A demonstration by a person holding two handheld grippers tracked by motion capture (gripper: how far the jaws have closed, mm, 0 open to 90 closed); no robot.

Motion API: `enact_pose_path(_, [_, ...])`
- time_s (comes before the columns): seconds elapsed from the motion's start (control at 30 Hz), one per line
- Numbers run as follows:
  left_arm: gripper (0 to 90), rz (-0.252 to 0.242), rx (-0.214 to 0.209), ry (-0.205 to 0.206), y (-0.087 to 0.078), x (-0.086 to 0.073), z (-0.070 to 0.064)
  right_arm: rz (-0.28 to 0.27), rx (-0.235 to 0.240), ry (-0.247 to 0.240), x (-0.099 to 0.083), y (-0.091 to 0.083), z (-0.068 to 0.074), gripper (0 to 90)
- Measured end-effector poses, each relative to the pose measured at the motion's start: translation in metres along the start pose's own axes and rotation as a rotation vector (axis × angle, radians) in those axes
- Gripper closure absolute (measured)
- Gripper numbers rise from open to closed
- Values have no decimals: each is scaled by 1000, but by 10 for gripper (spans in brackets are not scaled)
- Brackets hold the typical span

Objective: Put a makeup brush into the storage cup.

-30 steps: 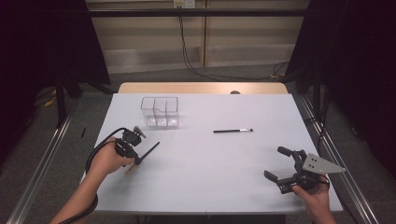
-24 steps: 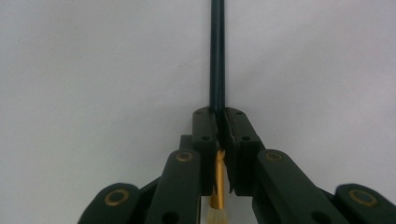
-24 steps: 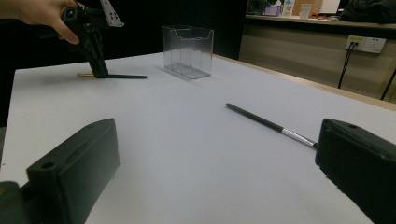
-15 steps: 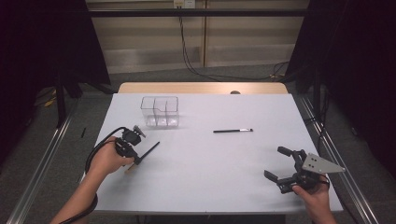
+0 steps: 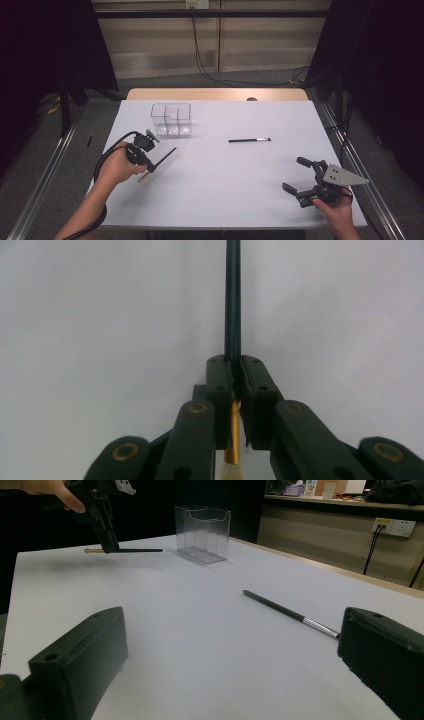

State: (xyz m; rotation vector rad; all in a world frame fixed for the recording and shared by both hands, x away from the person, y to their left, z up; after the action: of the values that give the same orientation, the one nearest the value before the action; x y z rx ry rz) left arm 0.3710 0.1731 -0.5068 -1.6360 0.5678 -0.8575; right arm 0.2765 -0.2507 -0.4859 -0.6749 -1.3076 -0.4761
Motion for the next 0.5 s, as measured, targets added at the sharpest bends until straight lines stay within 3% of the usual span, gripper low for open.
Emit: enact_pose_path(0.5, [837,-19,-51,74,-4,25,-28,-2,3,0,1,1,-1,0])
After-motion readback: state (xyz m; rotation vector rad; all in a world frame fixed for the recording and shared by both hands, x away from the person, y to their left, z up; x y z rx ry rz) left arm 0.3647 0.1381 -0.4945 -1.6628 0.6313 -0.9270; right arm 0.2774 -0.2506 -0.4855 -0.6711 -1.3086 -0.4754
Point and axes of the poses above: each handheld gripper's, and its own axes: y roughly forward along the jaws, x roughly out of its top, z roughly to its left, the point moved 9 cm from there along y, roughly forward along the jaws, and after that the axes turned 6 degrees about y, right-handed, at the moved point
